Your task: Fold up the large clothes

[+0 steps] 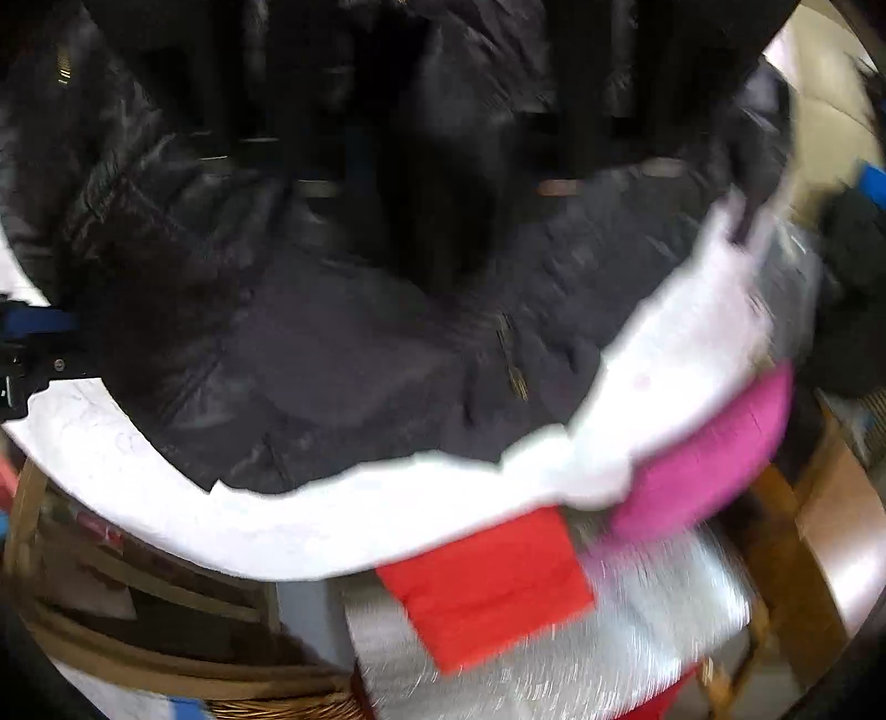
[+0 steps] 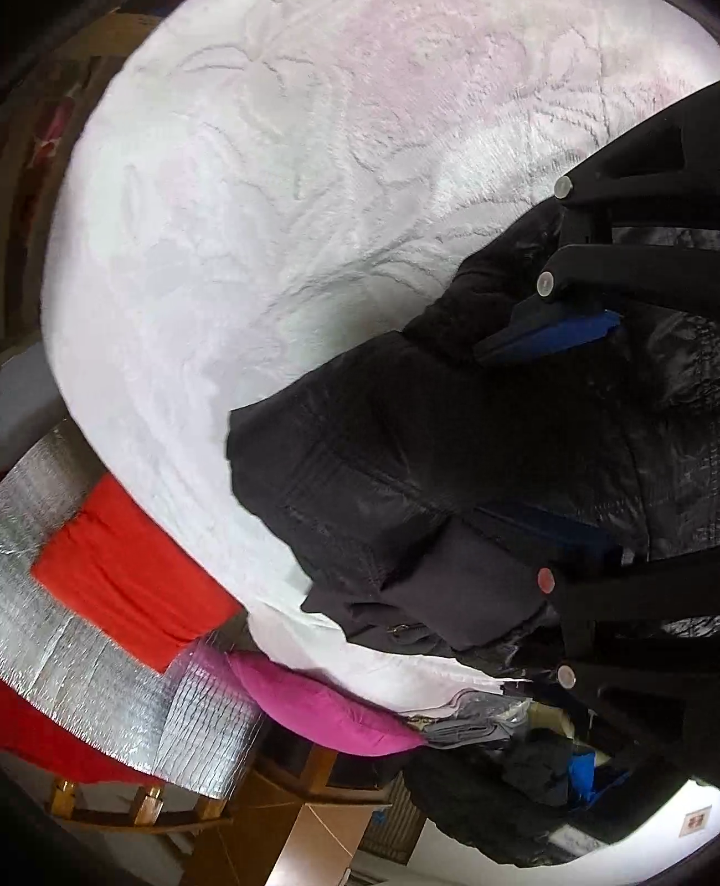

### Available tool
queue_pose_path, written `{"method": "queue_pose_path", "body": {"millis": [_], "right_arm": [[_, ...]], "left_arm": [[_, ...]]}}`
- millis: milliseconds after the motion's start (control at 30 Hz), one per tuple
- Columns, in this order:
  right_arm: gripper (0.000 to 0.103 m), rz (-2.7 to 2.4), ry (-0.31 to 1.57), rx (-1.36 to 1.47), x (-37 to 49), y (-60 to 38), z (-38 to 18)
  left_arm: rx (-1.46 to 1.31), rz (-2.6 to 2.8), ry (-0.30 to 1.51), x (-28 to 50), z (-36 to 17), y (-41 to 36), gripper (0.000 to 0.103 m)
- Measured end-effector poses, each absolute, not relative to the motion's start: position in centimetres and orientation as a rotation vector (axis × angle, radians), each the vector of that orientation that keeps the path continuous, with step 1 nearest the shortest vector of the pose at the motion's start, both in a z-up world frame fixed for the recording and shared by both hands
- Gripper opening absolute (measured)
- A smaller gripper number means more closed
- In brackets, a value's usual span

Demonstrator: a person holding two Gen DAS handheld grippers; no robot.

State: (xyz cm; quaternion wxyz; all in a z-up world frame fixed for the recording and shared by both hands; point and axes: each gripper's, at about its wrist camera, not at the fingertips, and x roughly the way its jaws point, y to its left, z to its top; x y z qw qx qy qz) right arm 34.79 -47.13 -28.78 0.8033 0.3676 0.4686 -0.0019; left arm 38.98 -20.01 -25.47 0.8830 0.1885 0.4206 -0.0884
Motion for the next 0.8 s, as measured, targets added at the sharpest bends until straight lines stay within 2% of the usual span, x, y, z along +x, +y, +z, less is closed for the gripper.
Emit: {"method": "queue_pose_path", "body": {"millis": [100,200,333,400,433,467,500,567,800], "right_arm": [[0.055,-0.015,1.013,0.765,35.2,-46.5,-29.2],[0.055,-0.029,1.015,0.714,35.2,-45.8,-29.1],[0.055,-0.047,1.018,0.675,35.2,-45.0,-29.0],[0.055,-0.06,1.019,0.629,35.2,-44.4,-28.7],[0.055,-0.065,1.021,0.602,35.3,-44.0,-28.6],[0.056,-0.071,1.025,0.576,35.3,-43.6,-28.4],[0.058,-0.074,1.032,0.536,35.5,-43.1,-28.3],[0.064,-0.07,1.038,0.487,35.7,-42.4,-28.0],[0.072,0.04,0.985,0.442,35.2,-40.5,-26.5]], "left_arm": [[0.338,-0.178,0.869,38.4,-25.3,-17.9,0.018],[0.284,-0.187,0.856,37.2,-24.7,-15.8,0.014],[0.189,-0.168,0.893,36.5,-25.3,-12.5,0.013],[0.155,-0.155,0.923,36.7,-25.7,-11.4,0.016],[0.136,-0.149,0.936,36.9,-25.6,-10.9,0.019],[0.125,-0.141,0.938,36.9,-25.3,-10.4,0.034],[0.116,-0.125,0.933,37.0,-25.1,-9.9,0.057],[0.093,-0.077,0.903,37.1,-24.4,-8.5,0.084],[-0.14,-0.119,0.907,38.5,-23.6,-3.6,0.086]]}}
